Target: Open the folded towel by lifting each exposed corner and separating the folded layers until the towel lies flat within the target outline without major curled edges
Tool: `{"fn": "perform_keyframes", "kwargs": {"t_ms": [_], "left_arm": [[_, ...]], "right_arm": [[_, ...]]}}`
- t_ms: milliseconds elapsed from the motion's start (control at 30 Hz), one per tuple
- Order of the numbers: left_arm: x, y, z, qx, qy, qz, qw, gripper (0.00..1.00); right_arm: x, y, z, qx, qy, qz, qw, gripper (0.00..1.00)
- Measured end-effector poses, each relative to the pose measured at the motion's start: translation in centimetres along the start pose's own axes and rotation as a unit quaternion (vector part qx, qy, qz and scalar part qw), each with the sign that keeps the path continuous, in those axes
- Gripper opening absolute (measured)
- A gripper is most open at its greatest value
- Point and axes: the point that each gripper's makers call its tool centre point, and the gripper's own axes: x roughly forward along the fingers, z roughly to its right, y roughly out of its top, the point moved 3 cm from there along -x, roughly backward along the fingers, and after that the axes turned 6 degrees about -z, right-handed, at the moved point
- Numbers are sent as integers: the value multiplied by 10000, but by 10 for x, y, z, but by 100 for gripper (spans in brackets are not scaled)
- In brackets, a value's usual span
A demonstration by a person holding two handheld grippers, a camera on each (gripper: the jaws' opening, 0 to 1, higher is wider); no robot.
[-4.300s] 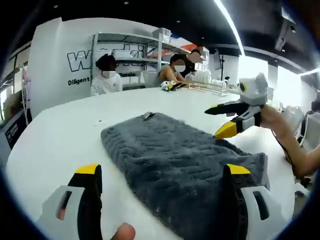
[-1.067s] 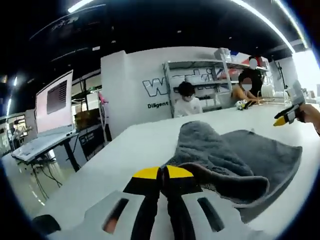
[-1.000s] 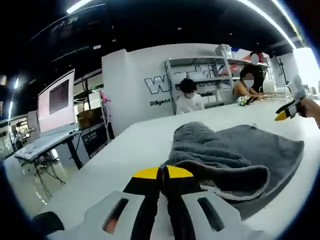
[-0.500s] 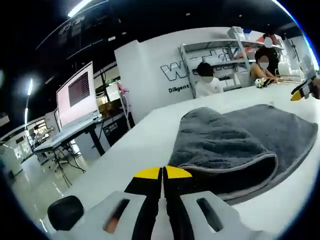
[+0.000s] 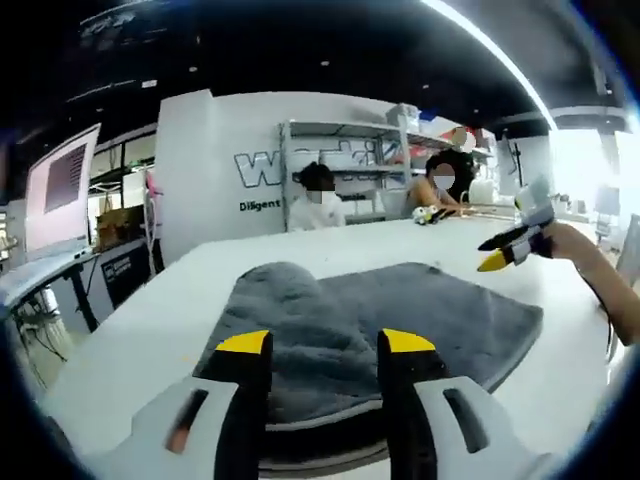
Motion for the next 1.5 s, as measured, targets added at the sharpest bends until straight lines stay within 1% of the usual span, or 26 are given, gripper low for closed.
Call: {"fn": "perform_keyframes", "kwargs": {"t_ms": [133, 200, 267, 367, 467, 567, 633, 700, 767, 833, 900, 967, 1067, 1100, 1133, 1167, 1200, 1300, 1400, 1467, 1500], "left_arm": [[16, -8, 16, 363, -79, -397, 9985, 42], [24, -14, 25, 638, -96, -641, 9959, 40], [30, -19, 27, 933, 58, -845, 9920, 36], [36, -25, 29, 1380, 257, -1065, 9844, 30], [42, -30, 30, 1445, 279, -1156, 9823, 27], [42, -31, 29, 1478, 318, -1149, 9818, 22], [42, -30, 28, 1458, 339, -1147, 9821, 16], [42, -29, 25, 1390, 343, -1111, 9834, 14], [41, -26, 23, 1279, 352, -1003, 9861, 11], [39, -23, 21, 1099, 338, -885, 9894, 8], [37, -22, 17, 903, 309, -818, 9921, 7], [35, -18, 13, 675, 293, -657, 9951, 6], [29, -9, 5, 57, 177, -241, 9995, 5], [27, -6, 1, -128, 148, -132, 9997, 5], [24, -3, -5, -352, 145, -1, 9993, 5], [23, -1, -10, -460, 143, 73, 9988, 5], [21, 0, -14, -538, 132, 125, 9984, 5], [17, 4, -24, -679, 148, 226, 9973, 5], [12, 13, -34, -911, 145, 459, 9947, 5], [8, 19, -41, -1089, 141, 608, 9921, 5], [7, 20, -44, -1129, 147, 637, 9915, 5]], "right_arm": [[3, 0, -6, -89, 67, -28, 9999, 85], [5, 0, -13, -187, 134, -68, 9997, 84], [8, 0, -20, -307, 217, -85, 9993, 81], [10, 1, -30, -402, 370, -71, 9985, 75], [13, 0, -43, -527, 599, -75, 9968, 69], [17, -1, -53, -611, 764, -95, 9952, 61], [21, -3, -59, -662, 900, -127, 9937, 56], [23, -8, -66, -717, 996, -195, 9923, 50], [25, -12, -71, -836, 1074, -275, 9903, 45], [26, -15, -75, -931, 1144, -305, 9886, 34], [25, -17, -78, -823, 1220, -324, 9886, 29], [24, -18, -79, -870, 1199, -327, 9884, 26], [21, -20, -82, -967, 1278, -327, 9865, 8], [21, -21, -83, -985, 1289, -329, 9862, 4], [20, -21, -82, -997, 1291, -330, 9861, 4], [19, -21, -82, -942, 1313, -350, 9862, 4], [18, -22, -81, -827, 1349, -385, 9867, 4], [13, -25, -76, -687, 1414, -447, 9865, 4], [8, -28, -69, -596, 1455, -511, 9862, 3], [5, -30, -61, -591, 1394, -550, 9869, 3], [3, -32, -57, -608, 1366, -558, 9872, 3]]}}
